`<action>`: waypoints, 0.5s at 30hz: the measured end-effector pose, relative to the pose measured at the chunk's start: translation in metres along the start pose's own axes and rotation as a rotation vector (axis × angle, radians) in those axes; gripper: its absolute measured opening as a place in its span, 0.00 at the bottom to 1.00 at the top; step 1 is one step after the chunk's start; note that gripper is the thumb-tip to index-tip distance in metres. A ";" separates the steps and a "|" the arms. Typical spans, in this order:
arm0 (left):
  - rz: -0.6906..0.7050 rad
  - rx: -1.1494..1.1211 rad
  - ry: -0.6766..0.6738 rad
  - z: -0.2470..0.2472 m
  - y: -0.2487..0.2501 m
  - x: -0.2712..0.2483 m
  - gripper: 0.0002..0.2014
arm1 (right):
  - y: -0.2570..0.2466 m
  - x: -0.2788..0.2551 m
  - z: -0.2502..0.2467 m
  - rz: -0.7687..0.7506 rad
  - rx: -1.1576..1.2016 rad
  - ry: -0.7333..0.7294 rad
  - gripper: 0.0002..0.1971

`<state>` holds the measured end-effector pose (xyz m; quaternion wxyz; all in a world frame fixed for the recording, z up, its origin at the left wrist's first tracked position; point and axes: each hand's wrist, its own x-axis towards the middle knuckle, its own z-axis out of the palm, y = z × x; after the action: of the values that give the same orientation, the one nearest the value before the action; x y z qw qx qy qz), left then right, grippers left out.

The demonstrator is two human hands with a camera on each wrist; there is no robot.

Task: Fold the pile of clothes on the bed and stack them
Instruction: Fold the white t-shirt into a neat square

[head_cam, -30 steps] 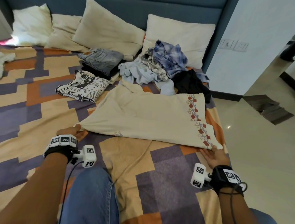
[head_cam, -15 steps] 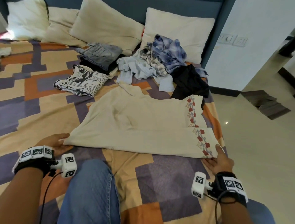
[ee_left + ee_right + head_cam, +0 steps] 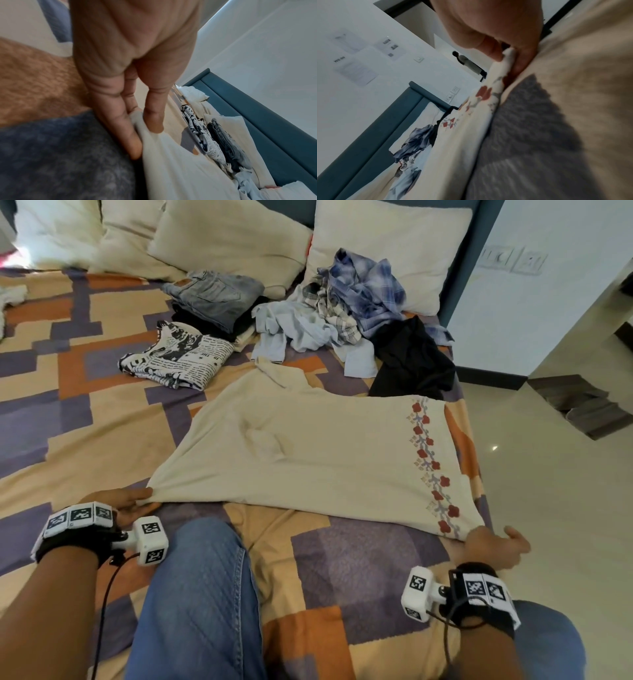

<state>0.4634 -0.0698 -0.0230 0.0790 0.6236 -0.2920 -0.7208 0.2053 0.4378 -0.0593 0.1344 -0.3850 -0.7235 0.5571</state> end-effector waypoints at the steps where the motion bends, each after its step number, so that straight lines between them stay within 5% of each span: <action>1: -0.015 -0.034 -0.003 -0.002 -0.002 0.002 0.20 | -0.007 0.000 0.001 -0.030 -0.083 0.037 0.24; 3: -0.046 -0.104 -0.012 -0.003 -0.001 0.002 0.18 | -0.016 -0.001 0.005 -0.147 -0.150 0.006 0.22; 7: 0.063 -0.069 0.049 -0.001 -0.003 0.002 0.07 | -0.007 -0.017 0.027 -0.711 -0.269 -0.302 0.15; 10: 0.204 -0.033 0.060 0.004 0.003 0.000 0.10 | -0.014 -0.021 0.045 -0.742 -0.449 -0.399 0.18; 13: 0.331 0.380 0.149 0.020 0.011 -0.027 0.27 | -0.022 -0.016 0.058 -0.807 -0.593 -0.466 0.20; 15: 0.531 0.703 0.271 0.050 0.018 -0.037 0.23 | -0.024 -0.009 0.065 -0.830 -0.666 -0.521 0.19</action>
<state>0.4195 -0.0505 0.0203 0.0821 0.6047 -0.6557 -0.4446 0.1612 0.3835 -0.0572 0.0309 0.0585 -0.9586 0.2770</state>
